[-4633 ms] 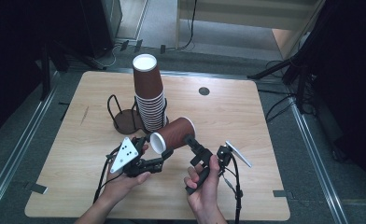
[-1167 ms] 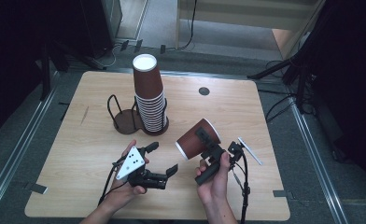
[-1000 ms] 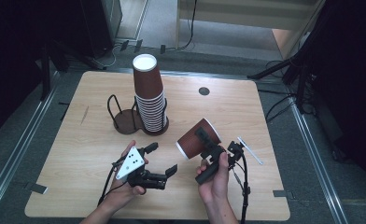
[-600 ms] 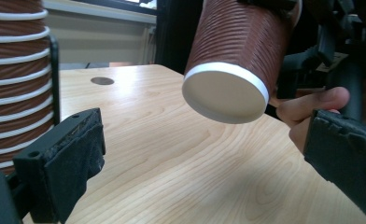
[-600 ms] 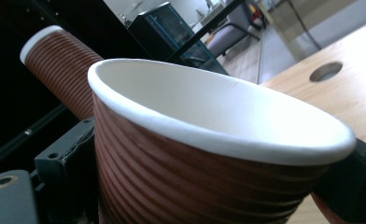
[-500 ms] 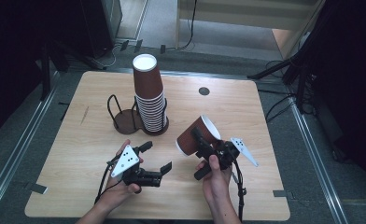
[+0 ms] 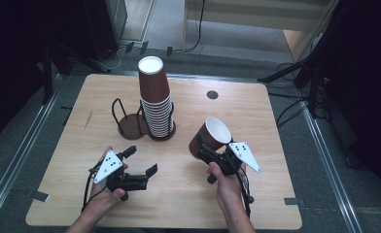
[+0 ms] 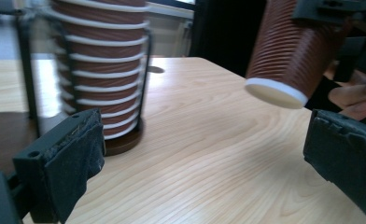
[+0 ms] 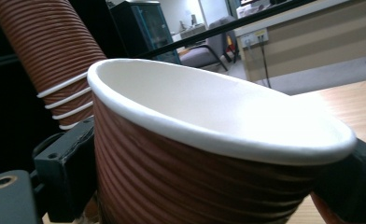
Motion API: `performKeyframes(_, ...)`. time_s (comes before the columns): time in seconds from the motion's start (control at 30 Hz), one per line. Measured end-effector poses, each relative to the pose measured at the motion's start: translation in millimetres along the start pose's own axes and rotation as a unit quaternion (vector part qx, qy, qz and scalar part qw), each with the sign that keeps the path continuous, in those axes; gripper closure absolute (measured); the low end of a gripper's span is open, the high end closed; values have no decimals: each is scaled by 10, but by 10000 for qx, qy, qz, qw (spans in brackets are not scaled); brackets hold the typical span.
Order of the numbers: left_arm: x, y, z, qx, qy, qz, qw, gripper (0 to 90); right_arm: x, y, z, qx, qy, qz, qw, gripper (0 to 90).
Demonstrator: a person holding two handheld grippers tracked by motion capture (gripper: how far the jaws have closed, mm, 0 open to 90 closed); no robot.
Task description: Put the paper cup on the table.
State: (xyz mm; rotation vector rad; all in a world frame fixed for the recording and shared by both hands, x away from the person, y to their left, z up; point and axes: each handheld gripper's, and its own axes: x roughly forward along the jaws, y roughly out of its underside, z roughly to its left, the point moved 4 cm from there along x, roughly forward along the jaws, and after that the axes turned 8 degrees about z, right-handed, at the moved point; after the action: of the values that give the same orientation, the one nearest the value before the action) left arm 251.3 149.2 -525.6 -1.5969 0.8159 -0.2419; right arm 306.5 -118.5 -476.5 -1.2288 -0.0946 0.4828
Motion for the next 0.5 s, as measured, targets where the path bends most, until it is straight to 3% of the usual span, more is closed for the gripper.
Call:
performKeyframes(0.17, -127, 51, 176, -51, -215, 30, 9998, 0, 25, -37, -44, -159, 133, -69, 9998, 77)
performKeyframes(0.5, -291, 131, 388, -228, -443, 95, 9987, 0, 97, -57, -114, -528, 404, -46, 9978, 75)
